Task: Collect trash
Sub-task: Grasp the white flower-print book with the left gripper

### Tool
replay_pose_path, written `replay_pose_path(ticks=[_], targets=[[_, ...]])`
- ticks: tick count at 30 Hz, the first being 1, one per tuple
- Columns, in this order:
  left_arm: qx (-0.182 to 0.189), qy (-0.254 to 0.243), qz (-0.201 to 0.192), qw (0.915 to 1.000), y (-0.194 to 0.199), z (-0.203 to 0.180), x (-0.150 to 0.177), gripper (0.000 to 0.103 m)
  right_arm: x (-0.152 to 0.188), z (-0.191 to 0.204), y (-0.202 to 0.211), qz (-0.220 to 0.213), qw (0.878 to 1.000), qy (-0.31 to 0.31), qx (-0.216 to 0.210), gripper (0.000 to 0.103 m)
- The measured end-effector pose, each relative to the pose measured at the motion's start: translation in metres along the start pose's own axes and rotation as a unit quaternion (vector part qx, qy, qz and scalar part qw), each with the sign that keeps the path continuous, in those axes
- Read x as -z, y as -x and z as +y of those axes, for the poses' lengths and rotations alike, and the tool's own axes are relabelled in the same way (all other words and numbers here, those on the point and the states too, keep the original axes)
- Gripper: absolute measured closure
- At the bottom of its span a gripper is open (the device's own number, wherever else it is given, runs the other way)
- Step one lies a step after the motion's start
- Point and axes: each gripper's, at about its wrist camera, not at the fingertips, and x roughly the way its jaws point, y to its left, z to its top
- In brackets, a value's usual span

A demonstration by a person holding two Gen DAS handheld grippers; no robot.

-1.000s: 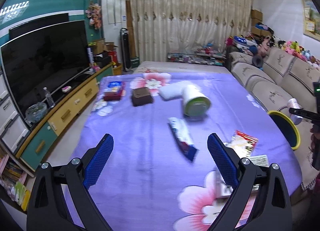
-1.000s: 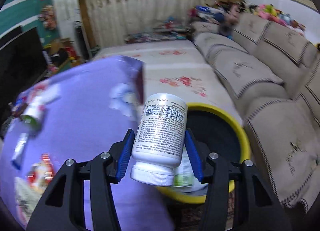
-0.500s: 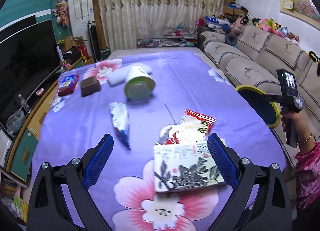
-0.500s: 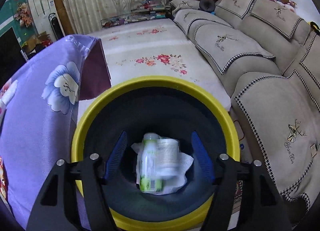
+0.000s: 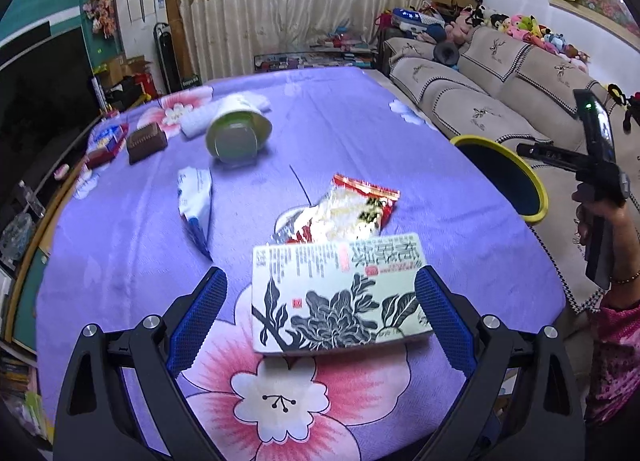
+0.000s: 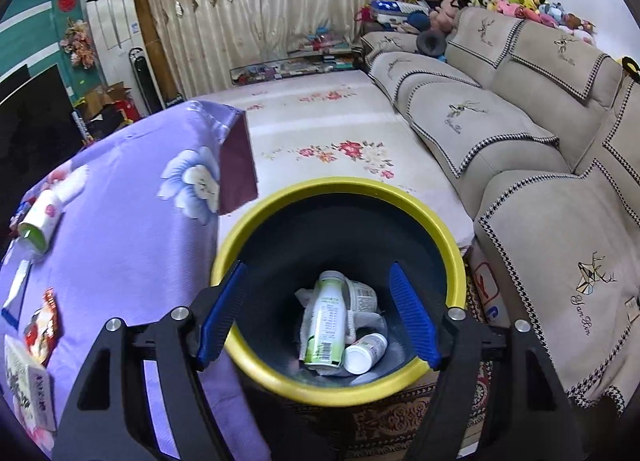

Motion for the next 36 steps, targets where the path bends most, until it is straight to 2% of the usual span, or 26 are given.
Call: replay_pose_path(ticks=[7, 10, 15, 17, 19, 21, 25, 27, 32, 36], targets=[[0.024, 0.007, 0.036, 0.9990, -0.017, 0.021, 0.019, 0.009, 0.005, 0.008, 0.016, -0.007, 1.000, 0.010, -0.013, 0.033], [0.049, 0.007, 0.043, 0.9978, -0.022, 0.025, 0.025, 0.009, 0.006, 0.009, 0.019, -0.009, 1.000, 0.010, -0.017, 0.033], [0.082, -0.012, 0.045, 0.9956, -0.024, 0.013, 0.031, 0.009, 0.005, 0.008, 0.021, -0.009, 1.000, 0.010, -0.025, 0.033], [0.106, -0.032, 0.050, 0.9926, -0.020, 0.000, 0.033, 0.009, 0.007, 0.009, 0.022, -0.009, 1.000, 0.009, -0.025, 0.032], [0.139, -0.069, 0.056, 0.9863, -0.013, -0.019, 0.038, 0.009, 0.008, 0.008, 0.022, -0.009, 1.000, 0.008, -0.027, 0.032], [0.146, -0.114, 0.052, 0.9813, -0.004, -0.035, 0.042, 0.009, 0.008, 0.007, 0.022, -0.009, 1.000, 0.006, -0.030, 0.032], [0.108, -0.204, 0.017, 0.9727, 0.011, -0.049, 0.034, 0.009, 0.007, 0.007, 0.023, -0.009, 0.999, 0.007, -0.035, 0.032], [0.110, -0.221, 0.014, 0.9690, 0.008, -0.048, 0.026, 0.009, 0.007, 0.007, 0.024, -0.009, 0.999, 0.008, -0.038, 0.032], [0.137, -0.278, 0.015, 0.9506, -0.019, -0.054, 0.006, 0.009, 0.008, 0.005, 0.028, -0.012, 0.999, 0.006, -0.043, 0.031], [0.192, -0.297, 0.047, 0.9341, -0.044, -0.057, -0.006, 0.009, 0.008, 0.002, 0.030, -0.011, 0.999, 0.008, -0.041, 0.029]])
